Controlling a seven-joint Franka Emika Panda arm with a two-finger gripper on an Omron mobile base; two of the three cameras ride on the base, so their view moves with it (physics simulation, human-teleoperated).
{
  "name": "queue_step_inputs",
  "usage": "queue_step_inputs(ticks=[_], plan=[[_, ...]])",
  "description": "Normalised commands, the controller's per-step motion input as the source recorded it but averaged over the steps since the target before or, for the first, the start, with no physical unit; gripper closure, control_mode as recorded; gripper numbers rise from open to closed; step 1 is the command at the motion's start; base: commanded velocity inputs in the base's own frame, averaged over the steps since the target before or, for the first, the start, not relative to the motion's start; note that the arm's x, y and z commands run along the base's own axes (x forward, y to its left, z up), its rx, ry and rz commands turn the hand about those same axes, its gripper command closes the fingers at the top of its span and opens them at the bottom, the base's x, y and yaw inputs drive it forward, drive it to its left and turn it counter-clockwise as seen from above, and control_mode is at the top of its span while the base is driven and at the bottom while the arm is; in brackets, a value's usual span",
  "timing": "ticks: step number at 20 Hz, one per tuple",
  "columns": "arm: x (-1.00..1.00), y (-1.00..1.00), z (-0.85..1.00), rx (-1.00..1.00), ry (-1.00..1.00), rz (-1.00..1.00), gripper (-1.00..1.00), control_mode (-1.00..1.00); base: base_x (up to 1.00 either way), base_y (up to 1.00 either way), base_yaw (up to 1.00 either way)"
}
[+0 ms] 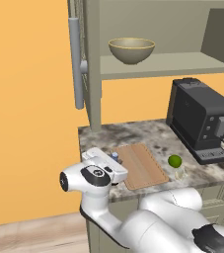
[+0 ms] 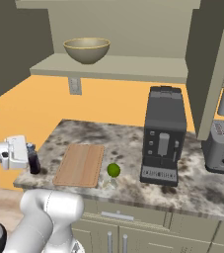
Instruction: Open the cabinet. Place the bowl and condiment on the counter. Then place the lime and garlic on the cutting board.
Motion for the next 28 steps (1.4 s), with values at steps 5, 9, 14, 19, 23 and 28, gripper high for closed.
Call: queue_step_inputs(ticks=[5,9,14,19,23,28], plan=[[0.11,0.00,-0.05,0.00,0.00,0.00,1.00,-1.00,0.00,0.00,0.00],[0.15,0.00,-0.07,0.00,0.00,0.00,1.00,-1.00,0.00,0.00,0.00],[0.15,0.00,-0.12,0.00,0.00,0.00,1.00,-1.00,0.00,0.00,0.00],[0.09,0.00,-0.12,0.00,0.00,0.00,1.00,-1.00,0.00,0.00,0.00],[0.06,0.00,-0.14,0.00,0.00,0.00,1.00,-1.00,0.00,0.00,0.00],[0.06,0.00,-0.16,0.00,0.00,0.00,1.00,-1.00,0.00,0.00,0.00]])
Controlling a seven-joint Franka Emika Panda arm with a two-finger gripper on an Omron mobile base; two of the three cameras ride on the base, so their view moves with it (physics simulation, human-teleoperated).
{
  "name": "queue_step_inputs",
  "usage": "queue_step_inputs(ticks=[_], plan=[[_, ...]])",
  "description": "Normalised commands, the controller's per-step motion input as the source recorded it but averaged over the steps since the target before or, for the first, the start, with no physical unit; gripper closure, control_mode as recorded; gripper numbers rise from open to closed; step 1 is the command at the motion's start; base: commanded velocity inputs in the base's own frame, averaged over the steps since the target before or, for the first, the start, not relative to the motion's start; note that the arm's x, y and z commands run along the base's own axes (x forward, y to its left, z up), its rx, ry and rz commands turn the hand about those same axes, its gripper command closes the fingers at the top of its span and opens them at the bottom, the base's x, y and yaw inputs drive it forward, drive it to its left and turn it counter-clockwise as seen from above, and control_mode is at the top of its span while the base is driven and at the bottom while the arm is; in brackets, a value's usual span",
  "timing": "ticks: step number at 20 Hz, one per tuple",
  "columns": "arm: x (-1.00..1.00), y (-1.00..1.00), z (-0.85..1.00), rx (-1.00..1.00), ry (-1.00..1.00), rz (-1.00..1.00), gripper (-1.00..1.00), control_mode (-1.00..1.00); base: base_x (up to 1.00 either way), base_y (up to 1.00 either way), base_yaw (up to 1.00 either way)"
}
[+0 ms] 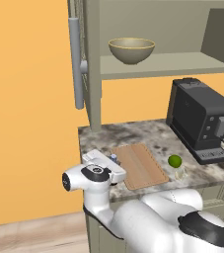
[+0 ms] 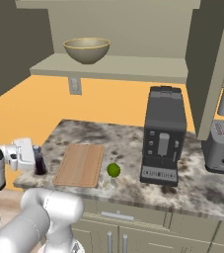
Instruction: Open the cabinet. Place the bowl and condiment on the counter. Then place the lime and garlic on the cutting board.
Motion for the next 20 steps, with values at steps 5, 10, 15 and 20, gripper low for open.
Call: queue_step_inputs(ticks=[5,10,15,20], plan=[[0.06,0.00,-0.18,0.00,0.00,0.00,1.00,-1.00,0.00,0.00,0.00],[0.06,0.00,-0.14,0.01,0.00,0.00,1.00,-1.00,0.00,0.00,0.00],[0.14,0.07,-0.13,0.04,0.00,0.01,1.00,-1.00,0.00,0.00,0.00],[0.16,0.12,-0.16,0.03,0.00,0.01,1.00,-1.00,0.00,0.00,0.00]])
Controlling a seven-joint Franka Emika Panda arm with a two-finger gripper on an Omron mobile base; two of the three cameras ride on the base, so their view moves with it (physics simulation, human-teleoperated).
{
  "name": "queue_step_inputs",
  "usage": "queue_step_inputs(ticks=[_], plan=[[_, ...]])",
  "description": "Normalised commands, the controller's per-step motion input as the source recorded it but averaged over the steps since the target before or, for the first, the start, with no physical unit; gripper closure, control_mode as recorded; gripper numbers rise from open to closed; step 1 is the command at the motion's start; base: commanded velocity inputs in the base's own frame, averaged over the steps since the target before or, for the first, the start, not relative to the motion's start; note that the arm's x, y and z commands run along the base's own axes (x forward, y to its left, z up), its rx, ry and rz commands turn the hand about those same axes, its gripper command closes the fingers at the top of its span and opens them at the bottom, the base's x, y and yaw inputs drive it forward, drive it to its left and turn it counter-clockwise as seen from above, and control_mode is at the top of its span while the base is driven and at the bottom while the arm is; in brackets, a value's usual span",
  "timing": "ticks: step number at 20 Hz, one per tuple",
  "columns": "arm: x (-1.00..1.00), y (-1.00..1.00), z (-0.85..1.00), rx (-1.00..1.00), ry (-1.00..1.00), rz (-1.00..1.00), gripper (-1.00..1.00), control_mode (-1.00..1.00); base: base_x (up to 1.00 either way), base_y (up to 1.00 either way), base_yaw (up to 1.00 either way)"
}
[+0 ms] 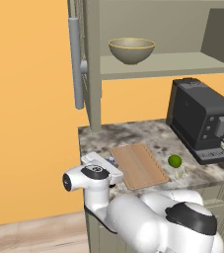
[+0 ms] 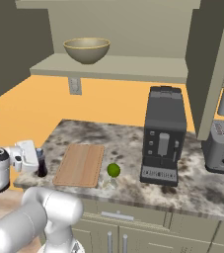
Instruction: Open the cabinet. Place the bowl and condiment on the counter. Then place the lime and garlic on the cutting board.
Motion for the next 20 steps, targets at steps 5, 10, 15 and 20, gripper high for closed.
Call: queue_step_inputs(ticks=[5,10,15,20], plan=[[0.13,0.08,-0.19,0.02,0.00,0.01,1.00,-1.00,0.00,0.00,0.00],[0.01,0.01,-0.18,0.01,0.00,0.02,1.00,-1.00,0.00,0.00,0.00],[0.00,0.00,-0.08,0.00,0.00,0.03,-1.00,-1.00,0.00,0.00,0.00],[-0.10,0.00,0.00,0.03,-0.02,0.01,-1.00,-1.00,0.00,0.00,0.00]])
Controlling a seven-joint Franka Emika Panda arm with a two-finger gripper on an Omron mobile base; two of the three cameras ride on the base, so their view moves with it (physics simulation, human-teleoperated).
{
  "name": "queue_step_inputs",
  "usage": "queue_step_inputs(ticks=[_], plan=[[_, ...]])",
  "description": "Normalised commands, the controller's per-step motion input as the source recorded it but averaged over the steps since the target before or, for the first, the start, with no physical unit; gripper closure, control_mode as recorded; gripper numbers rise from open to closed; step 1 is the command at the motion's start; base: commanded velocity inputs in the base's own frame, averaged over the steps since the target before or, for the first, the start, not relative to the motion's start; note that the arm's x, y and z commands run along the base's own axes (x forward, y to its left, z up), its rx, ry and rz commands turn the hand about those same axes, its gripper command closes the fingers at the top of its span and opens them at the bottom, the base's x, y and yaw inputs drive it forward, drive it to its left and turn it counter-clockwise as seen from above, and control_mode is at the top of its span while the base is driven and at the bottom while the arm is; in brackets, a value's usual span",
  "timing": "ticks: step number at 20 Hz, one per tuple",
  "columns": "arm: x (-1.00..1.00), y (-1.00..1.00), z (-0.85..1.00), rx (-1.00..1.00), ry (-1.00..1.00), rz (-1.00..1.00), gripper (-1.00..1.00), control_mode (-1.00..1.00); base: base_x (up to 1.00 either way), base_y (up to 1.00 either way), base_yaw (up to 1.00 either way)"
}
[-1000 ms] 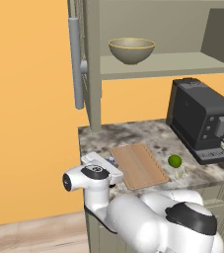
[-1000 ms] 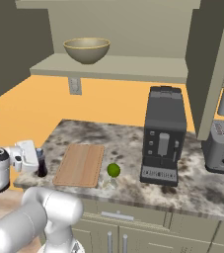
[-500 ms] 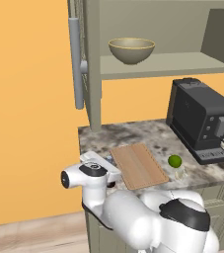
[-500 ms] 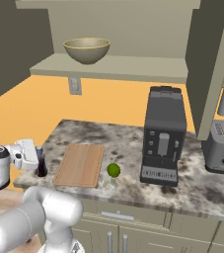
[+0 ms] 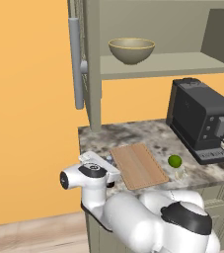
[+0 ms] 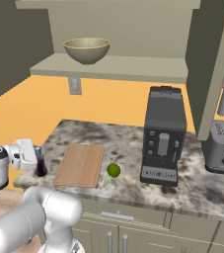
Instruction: Open the cabinet. Place the bowl and condiment on the counter. Then place the lime and garlic on the cutting board.
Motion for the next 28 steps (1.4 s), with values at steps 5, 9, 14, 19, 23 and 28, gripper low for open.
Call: queue_step_inputs(ticks=[5,9,14,19,23,28], plan=[[-0.08,0.00,0.03,0.06,-0.01,0.00,-1.00,-1.00,0.00,0.00,0.00],[-0.05,0.00,0.18,0.08,0.00,0.00,-1.00,-1.00,0.00,0.00,0.00],[-0.26,0.12,0.28,0.11,0.00,0.01,-1.00,-1.00,0.00,0.00,0.00],[-0.48,0.08,0.28,0.08,0.00,0.05,-1.00,-1.00,0.00,0.00,0.00],[-0.58,0.00,0.41,0.05,-0.06,0.05,-1.00,-1.00,0.00,0.00,0.00],[-0.65,0.00,0.52,0.03,-0.13,0.04,-1.00,-1.00,0.00,0.00,0.00]])
